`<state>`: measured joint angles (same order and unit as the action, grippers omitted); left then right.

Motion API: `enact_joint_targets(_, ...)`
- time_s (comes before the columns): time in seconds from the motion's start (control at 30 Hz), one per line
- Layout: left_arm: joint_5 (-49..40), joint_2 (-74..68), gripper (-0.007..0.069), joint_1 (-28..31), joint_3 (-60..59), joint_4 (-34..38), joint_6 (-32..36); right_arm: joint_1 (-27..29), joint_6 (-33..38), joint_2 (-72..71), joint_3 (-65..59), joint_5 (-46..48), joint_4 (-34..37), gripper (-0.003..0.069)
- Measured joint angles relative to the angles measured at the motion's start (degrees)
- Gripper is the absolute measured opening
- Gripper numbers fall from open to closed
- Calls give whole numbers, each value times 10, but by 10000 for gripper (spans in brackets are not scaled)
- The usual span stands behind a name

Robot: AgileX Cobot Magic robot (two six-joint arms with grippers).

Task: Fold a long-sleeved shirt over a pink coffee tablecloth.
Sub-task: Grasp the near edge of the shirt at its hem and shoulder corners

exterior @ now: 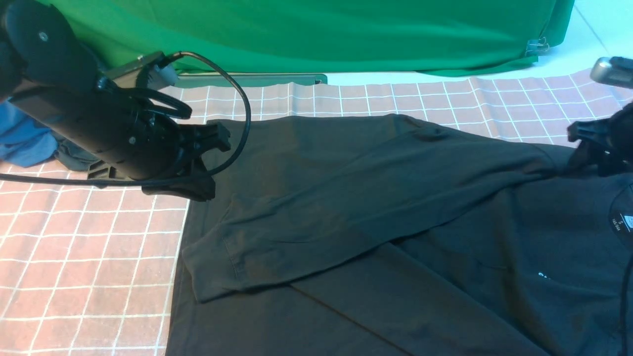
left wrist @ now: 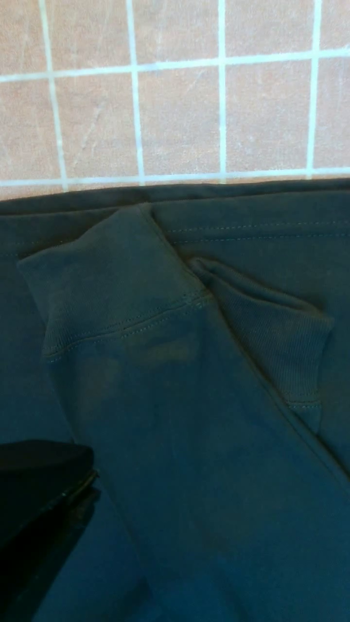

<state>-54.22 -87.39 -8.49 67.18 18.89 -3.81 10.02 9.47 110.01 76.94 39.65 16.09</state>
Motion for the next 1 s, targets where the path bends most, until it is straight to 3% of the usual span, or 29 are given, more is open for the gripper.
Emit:
enact_joint_targets(0.13,4,0,11,0,0,0,1,-21,5,39,35,-20,4,489)
enact_joint_targets(0.37,5,0,11,0,0,-10,13,-45,9,92,79,-35,7,482)
enact_joint_targets(0.47,5,0,11,0,0,-11,13,-46,19,104,81,-39,7,372)
enact_joint_targets(0.53,5,0,11,0,0,-11,13,-47,37,105,82,-42,7,219)
enact_joint_targets(0.57,5,0,11,0,0,-11,13,-47,39,105,82,-42,7,202)
enact_joint_targets(0.6,5,0,11,0,0,-13,13,-47,55,104,82,-45,7,101)
enact_joint_targets(0.67,5,0,11,0,0,-13,13,-47,65,103,83,-49,4,50)
enact_joint_targets(1.0,5,0,12,0,0,-13,13,-47,73,63,83,-56,-34,38)
